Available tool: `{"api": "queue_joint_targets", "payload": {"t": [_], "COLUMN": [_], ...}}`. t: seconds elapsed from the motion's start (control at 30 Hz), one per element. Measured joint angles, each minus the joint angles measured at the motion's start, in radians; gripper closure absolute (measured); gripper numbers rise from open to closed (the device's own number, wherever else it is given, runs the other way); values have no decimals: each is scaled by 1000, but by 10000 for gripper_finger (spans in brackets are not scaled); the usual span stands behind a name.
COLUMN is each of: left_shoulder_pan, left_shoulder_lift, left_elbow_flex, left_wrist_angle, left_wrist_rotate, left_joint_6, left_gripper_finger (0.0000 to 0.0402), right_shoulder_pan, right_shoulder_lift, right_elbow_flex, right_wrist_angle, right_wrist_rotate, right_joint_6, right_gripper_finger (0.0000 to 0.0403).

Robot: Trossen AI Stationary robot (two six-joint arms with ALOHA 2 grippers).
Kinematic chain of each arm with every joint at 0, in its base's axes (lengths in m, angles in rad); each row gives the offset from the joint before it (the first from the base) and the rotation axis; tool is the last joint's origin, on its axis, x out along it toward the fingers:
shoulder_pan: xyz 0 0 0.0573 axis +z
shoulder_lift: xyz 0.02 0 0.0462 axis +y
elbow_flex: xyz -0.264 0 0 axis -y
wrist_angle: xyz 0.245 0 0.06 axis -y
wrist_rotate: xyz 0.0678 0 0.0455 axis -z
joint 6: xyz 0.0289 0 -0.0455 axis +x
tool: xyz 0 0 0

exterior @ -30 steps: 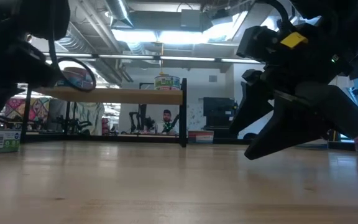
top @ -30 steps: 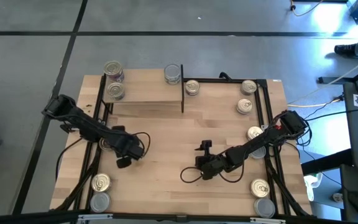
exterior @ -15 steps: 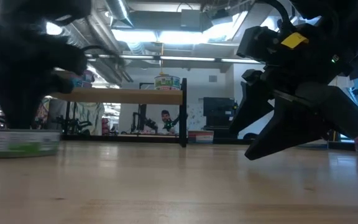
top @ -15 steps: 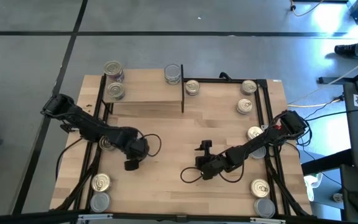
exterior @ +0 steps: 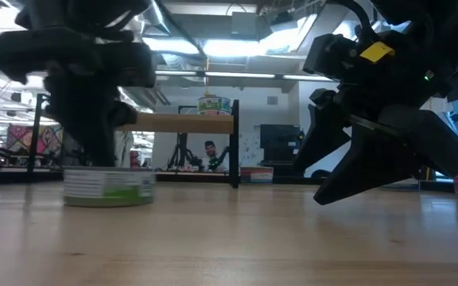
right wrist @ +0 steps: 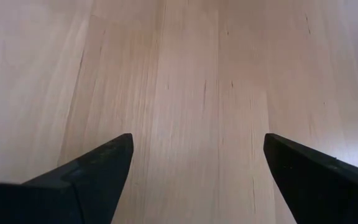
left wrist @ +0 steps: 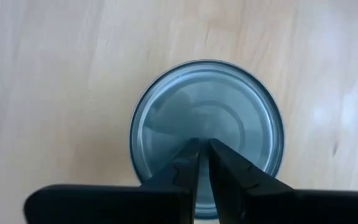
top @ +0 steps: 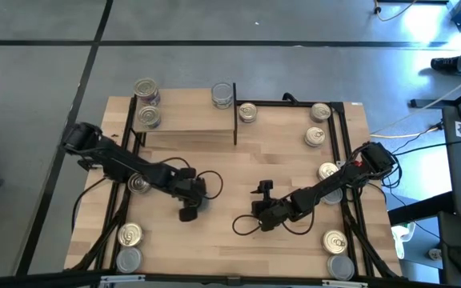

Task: Stack canned seafood by type on shelf
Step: Put the green tuna can on the shelf aligned with the other green tuna

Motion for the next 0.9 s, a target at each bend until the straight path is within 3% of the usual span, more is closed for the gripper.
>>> {"api": "queue_joint_targets", "payload": {"t": [0.33, 0.67, 0.9], "left_shoulder_pan": [24, -19, -119], "left_shoulder_lift": [71, -24, -70], "left_elbow_flex": [3, 157, 128], "left_wrist_angle": [292, 13, -91], "left_wrist_rotate": [-22, -27, -190], "left_joint_6": [63, 114, 69], "left_gripper_finger": [371, 371, 371], "right_shoulder_pan": [0, 0, 0], "right_shoulder_lift": [0, 0, 0], "right_elbow_flex": [0, 0, 0], "right_wrist_angle": [1, 7, 121], "right_wrist_rotate": [0, -8, -60], "right_joint_6": [0, 0, 0], "right_gripper_finger": [41, 41, 41]}}
